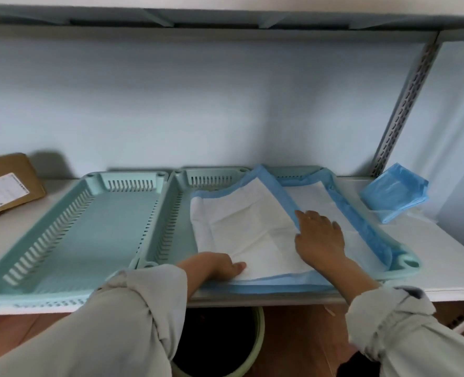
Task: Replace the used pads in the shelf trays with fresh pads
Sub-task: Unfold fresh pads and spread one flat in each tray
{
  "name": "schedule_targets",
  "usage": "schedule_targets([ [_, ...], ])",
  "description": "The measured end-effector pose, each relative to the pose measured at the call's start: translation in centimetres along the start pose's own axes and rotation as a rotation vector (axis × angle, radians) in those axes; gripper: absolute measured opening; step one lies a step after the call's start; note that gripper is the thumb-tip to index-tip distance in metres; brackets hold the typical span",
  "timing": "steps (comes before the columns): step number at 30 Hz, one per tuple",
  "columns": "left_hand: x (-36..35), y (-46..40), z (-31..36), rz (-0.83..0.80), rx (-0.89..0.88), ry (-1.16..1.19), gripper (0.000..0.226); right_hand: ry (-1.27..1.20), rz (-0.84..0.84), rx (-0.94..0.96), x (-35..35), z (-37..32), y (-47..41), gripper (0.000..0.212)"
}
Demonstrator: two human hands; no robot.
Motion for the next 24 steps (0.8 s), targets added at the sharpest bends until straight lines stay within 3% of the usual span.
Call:
schedule_targets([
  [2, 1.7, 0.0, -0.5, 0.031, 0.018, -0.006, 0.058, -0.044, -0.045, 0.177, 0.9, -3.8, -0.2, 0.051],
  [4, 3.9, 0.0, -1.6, 0.104, 0.054, 0.028, 0.048, -0.134, -0.192, 0.333, 0.9, -7.9, 0.0, 0.047],
  [7, 5.6, -1.1, -4.3, 0.115, 0.133, 0.235, 0.05, -0.201, -0.372, 0.485, 1.1, -12.4, 1.1, 0.05],
  [9, 5.1, -1.8, -5.5, 0.063, 0.154, 0.41, 0.051, -0.159, -0.552, 0.578, 0.3, -14.5, 2.8, 0.072],
  [12, 3.7, -3.1, -6.6, 0.036, 0.152, 0.478, 0.053, 0.096, -0.746, 0.728, -2.1, -16.2, 6.1, 0.1],
  [15, 3.8, -3.9, -7.0, 0.106, 0.115, 0.557, 0.059, 0.166, -0.704, 0.772, -3.4, -17.1, 7.7, 0.103],
  [19, 5.1, -4.4, -7.0, 0.225, 0.026, 0.751, 0.068, 0.059, -0.588, 0.749, -2.9, -17.0, 7.3, 0.061],
  [24, 6.5, -3.4, -7.6, 0.311, -0.034, 1.023, 0.058, 0.042, -0.533, 0.772, -2.2, -16.4, 7.6, 0.059],
])
Point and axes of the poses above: each hand's wrist, its own y-axis away from the middle knuckle, its own x-axis out of the back of the hand, z = x × y, the point moved 9 cm from there along -y, towards the middle knuckle, and after that the axes turned 12 degrees about y, right-handed, at the moved point
